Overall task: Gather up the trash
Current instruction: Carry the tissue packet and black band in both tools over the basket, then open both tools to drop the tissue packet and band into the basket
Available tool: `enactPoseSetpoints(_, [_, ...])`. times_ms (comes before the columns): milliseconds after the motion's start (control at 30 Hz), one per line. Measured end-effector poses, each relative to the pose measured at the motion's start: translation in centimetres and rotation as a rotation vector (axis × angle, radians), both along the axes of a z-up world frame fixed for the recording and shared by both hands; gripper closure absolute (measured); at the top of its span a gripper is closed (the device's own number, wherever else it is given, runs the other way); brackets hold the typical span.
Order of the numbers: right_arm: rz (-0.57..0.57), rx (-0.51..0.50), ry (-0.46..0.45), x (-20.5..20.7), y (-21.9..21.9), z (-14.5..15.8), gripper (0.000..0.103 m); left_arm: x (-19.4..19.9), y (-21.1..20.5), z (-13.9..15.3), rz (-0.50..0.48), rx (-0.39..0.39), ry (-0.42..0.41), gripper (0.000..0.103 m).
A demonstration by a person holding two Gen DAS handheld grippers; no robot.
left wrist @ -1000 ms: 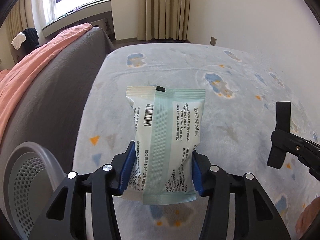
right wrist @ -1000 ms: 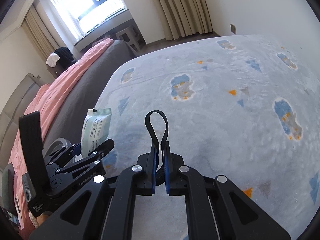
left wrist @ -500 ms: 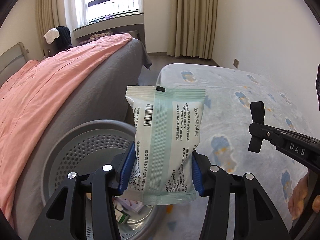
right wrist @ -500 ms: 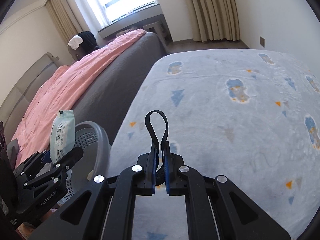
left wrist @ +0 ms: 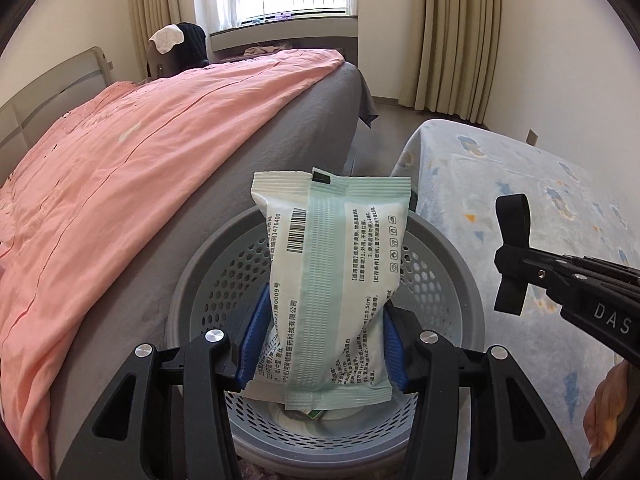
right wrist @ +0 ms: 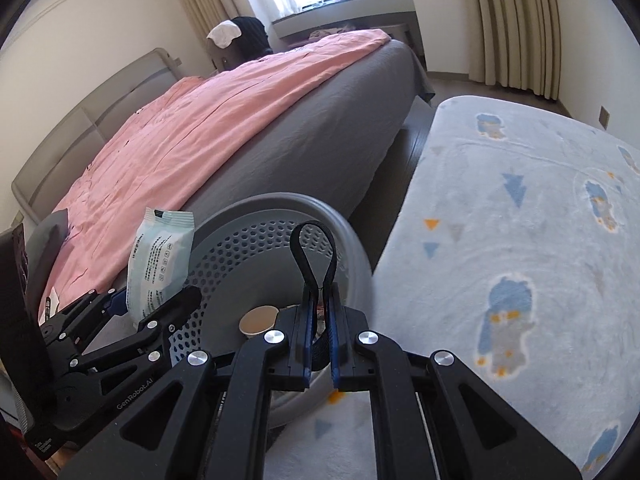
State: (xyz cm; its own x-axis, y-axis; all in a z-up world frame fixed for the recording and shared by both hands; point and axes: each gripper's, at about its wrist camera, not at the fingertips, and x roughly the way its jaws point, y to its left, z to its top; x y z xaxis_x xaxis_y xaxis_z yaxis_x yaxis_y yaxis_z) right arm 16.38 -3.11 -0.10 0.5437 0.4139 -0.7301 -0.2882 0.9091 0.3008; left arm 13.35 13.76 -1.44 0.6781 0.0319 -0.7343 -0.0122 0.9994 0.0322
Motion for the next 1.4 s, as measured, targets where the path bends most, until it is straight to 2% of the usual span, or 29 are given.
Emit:
enactPoseSetpoints(433, [0.075, -0.034, 0.024, 0.5, 4.0, -1.7, 0.093, 0.1, 2.8, -0.9, 0.067, -0.007, 0.012, 0.054])
enactPoseSetpoints(500, [0.075, -0.045, 0.020, 0.4, 4.1, -1.8, 0.088, 0.0, 2.8, -0.8, 0.072, -0.015, 0.011, 0.049])
enactPoseSetpoints(567, [0.063, -0.039, 0.011, 0.3, 3.9, -1.8, 0.066, -0.1, 2.9, -0.7, 0.081, -0.016, 0.003, 0.043])
enactPoseSetpoints(600, [0.055, -0.030, 0.007, 0.3, 3.6, -1.7, 0.062, -0.2, 2.8, -0.6, 0.084, -0.015, -0.002, 0.042])
enactPoseSetpoints(867, [0.038, -0.019, 0.005, 0.4, 3.1, -1.5, 0.061, -0.2, 2.8, -0.7, 0.101, 0.002, -0.004, 0.041])
enactPoseSetpoints(967, [0.032, -0.022, 0.001, 0.4, 3.1, -1.4, 0.060, -0.2, 2.9, -0.6, 0.107, 0.000, -0.006, 0.037])
enactPoseSetpoints(1400, [0.004, -0.036, -0.014, 0.4, 2.5, -1.5, 0.047, -0.4, 3.0, -0.3, 0.127, 0.013, -0.027, 0.033])
